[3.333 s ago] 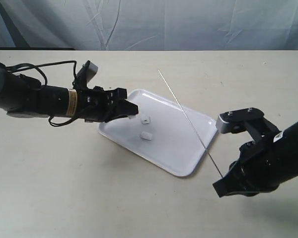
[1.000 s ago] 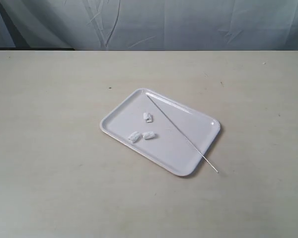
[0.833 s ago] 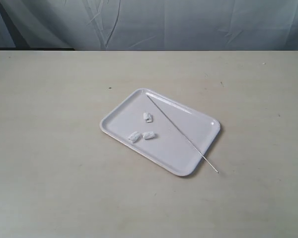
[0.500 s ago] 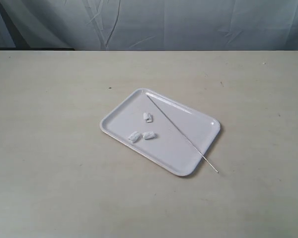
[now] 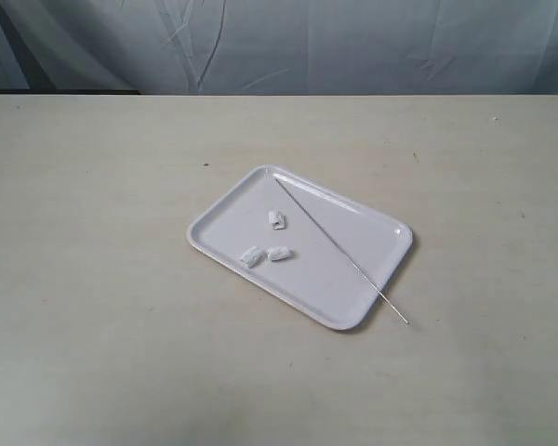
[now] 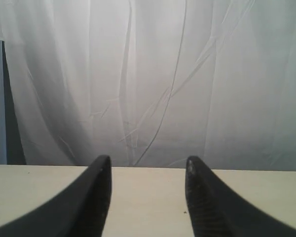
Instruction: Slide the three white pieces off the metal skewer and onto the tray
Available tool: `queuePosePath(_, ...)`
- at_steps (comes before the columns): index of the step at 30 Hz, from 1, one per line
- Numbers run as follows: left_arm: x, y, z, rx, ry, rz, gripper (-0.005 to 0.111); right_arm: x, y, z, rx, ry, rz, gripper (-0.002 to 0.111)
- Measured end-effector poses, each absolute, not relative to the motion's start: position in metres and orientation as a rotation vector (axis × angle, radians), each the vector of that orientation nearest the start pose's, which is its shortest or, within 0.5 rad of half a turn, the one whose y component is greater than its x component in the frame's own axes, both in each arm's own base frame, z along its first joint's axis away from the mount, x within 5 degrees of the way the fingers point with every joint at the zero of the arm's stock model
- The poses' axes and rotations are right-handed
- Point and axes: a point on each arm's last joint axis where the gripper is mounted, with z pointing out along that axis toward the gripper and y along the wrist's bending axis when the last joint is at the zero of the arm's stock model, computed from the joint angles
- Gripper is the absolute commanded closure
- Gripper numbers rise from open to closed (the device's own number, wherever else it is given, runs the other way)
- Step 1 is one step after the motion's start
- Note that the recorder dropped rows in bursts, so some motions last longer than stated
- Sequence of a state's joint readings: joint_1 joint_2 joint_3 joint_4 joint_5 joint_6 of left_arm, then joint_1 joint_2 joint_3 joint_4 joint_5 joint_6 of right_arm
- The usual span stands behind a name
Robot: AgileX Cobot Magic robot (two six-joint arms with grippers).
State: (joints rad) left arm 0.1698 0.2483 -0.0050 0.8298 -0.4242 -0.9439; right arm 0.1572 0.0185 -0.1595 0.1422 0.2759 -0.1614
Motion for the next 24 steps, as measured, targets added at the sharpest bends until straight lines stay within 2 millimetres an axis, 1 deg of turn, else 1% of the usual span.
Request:
queuePosePath(12, 0.076, -0.016, 0.224, 0.027, 1.448, -0.225, 0.061, 0.047, 0.012, 0.238, -0.177, 1.634, 0.144, 0.109)
queuePosePath(18, 0.073, -0.020, 0.228, 0.074, 1.404, -0.239, 0.061, 0.047, 0.012, 0.238, -0.177, 1.634, 0.144, 0.109)
queuePosePath(21, 0.069, -0.020, 0.226, 0.130, 1.412, -0.186, 0.061, 0.047, 0.012, 0.238, -0.177, 1.634, 0.144, 0.109)
queuePosePath(24, 0.064, -0.013, 0.220, 0.108, 1.457, -0.108, 0.061, 0.047, 0.012, 0.238, -0.175, 1.634, 0.146, 0.109)
